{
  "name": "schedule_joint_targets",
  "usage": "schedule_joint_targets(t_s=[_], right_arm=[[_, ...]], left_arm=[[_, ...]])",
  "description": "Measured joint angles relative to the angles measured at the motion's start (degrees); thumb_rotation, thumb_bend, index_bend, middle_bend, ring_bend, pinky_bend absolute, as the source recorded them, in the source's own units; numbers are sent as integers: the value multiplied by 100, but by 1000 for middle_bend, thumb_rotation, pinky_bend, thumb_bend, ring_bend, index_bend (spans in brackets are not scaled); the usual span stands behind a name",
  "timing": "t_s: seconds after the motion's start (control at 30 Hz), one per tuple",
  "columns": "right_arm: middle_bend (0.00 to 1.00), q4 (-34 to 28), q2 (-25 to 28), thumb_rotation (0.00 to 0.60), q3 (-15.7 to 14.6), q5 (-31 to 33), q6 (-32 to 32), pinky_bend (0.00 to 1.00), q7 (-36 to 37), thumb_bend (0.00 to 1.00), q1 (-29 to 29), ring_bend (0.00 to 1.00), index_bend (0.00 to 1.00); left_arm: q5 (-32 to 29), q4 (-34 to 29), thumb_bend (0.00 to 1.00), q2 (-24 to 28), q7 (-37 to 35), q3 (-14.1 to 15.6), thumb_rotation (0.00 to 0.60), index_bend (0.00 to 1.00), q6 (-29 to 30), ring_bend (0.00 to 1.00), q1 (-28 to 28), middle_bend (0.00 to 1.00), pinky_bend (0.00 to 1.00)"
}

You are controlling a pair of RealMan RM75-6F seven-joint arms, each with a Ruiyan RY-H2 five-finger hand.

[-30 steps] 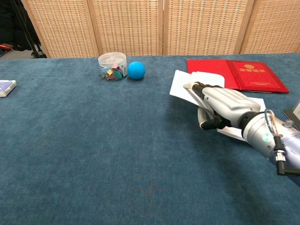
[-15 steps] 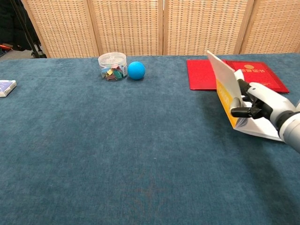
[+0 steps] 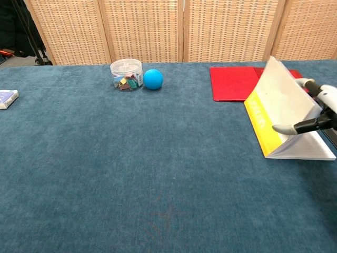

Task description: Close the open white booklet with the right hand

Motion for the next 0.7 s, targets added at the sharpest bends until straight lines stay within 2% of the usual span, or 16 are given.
schedule_joint_targets(t_s=[0.23,0.37,0.5,0.7], right_arm=[[0,543,-144,600,-20,-794,1359,0,-1072,0,-21,0,0],[0,497,-7,600,-65,-1400,2020,0,-1582,0,-56,0,0],[0,-45,336,600,-231,-1775,2215,0,-1844,0,-145,0,0],[0,-1240,1419,600,-797,-2649,2337,0,-2354,0,-367,0,0]], left_arm=[[82,25,0,-21,-2,17,600,0,86,0,22,0,0],[114,36,0,-30,-8,25,600,0,127,0,33,0,0],[160,48,0,-40,4,45,600,0,157,0,45,0,0],[173,79,0,-56,-14,49,600,0,241,0,78,0,0]])
